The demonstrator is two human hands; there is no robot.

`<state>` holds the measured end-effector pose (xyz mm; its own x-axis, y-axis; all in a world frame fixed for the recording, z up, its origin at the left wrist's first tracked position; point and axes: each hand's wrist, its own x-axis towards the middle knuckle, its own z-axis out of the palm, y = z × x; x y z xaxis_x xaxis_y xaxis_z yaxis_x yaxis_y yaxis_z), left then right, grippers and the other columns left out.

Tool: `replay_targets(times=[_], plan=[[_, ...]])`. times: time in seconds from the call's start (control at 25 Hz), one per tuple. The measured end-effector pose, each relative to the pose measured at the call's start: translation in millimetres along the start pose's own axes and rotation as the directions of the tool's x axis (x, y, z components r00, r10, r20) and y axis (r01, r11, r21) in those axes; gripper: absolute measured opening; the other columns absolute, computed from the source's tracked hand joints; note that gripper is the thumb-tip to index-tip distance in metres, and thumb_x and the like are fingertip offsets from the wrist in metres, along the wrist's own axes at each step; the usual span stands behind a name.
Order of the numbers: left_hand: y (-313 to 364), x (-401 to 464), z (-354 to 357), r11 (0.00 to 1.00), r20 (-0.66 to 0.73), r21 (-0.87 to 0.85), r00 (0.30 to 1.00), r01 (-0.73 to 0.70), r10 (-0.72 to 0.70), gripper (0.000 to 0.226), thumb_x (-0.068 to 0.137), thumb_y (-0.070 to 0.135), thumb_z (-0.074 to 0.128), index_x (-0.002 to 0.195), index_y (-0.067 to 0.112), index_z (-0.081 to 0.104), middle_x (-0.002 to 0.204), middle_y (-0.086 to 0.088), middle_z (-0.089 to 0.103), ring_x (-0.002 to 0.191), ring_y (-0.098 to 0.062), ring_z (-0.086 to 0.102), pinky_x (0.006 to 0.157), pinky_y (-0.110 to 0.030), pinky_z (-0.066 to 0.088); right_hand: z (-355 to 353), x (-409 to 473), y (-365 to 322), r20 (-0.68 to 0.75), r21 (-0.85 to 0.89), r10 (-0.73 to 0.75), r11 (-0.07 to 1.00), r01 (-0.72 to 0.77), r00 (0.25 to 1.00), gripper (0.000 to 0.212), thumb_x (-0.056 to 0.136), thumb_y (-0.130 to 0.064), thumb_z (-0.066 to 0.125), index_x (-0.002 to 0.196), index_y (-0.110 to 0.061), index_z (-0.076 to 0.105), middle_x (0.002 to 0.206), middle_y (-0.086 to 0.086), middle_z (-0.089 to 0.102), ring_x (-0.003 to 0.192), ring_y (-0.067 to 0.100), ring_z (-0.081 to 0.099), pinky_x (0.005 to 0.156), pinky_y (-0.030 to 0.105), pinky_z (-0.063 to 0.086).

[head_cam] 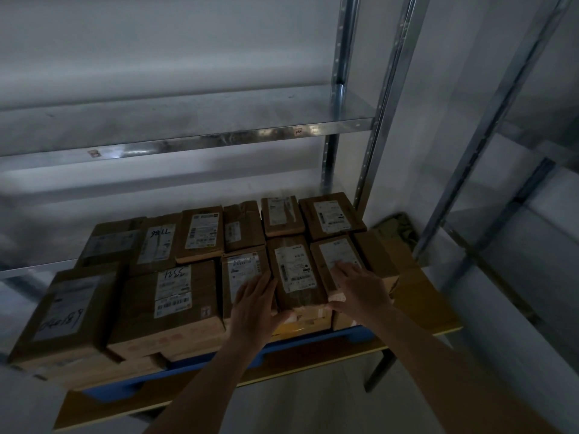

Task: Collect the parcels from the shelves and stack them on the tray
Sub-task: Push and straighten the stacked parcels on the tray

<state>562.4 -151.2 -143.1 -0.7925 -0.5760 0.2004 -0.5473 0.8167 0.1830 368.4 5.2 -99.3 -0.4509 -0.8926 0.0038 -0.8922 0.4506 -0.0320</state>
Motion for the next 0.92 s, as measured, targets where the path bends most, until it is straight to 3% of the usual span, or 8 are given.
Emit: replay_targets(times=[0.44,0.6,0.72,0.92], plan=[[-6,0,-9,0.998,0.062,-0.04,0.997,-0.045,0.047,0.092,0.082,0.069,0.059,0.153,0.019,0.03,0.159,-0.004,0.028,0.144,-0.025,0.03,0.117,-0.042,0.024,-12,-22,12,-0.026,0.008,-0.002,1.0,0.002,1.0,0.09,0.082,-0.061,0.069,0.153,-0.021,0.032,0.158,0.0,0.036,0.142,0.02,0.038,0.113,0.038,0.037],[-9,0,-16,0.997,0.052,-0.048,0.996,-0.064,0.066,0.087,0.083,0.068,0.056,0.151,0.02,0.032,0.157,-0.004,0.033,0.142,-0.026,0.035,0.115,-0.044,0.033,-26,-34,22,-0.047,0.01,0.021,1.0,-0.02,0.999,0.085,0.081,-0.056,0.072,0.151,-0.024,0.036,0.157,-0.001,0.037,0.141,0.02,0.04,0.112,0.039,0.037],[-8,2,-32,0.995,0.045,-0.054,0.996,-0.08,0.082,0.087,0.081,0.073,0.042,0.151,0.023,0.032,0.156,-0.004,0.035,0.142,-0.024,0.036,0.115,-0.042,0.033,-39,-42,21,-0.047,0.003,0.027,1.0,-0.027,0.999,0.081,0.081,-0.055,0.072,0.149,-0.026,0.038,0.155,-0.003,0.039,0.137,0.019,0.043,0.109,0.036,0.041],[-17,2,-70,0.99,0.009,-0.075,0.993,-0.117,0.118,0.085,0.084,0.073,0.044,0.153,0.026,0.026,0.16,-0.001,0.026,0.146,-0.02,0.027,0.118,-0.039,0.029,-70,-42,9,-0.034,-0.051,0.045,0.998,-0.047,0.998,0.082,0.083,-0.059,0.067,0.151,-0.033,0.029,0.158,-0.004,0.032,0.138,0.021,0.04,0.109,0.039,0.042]])
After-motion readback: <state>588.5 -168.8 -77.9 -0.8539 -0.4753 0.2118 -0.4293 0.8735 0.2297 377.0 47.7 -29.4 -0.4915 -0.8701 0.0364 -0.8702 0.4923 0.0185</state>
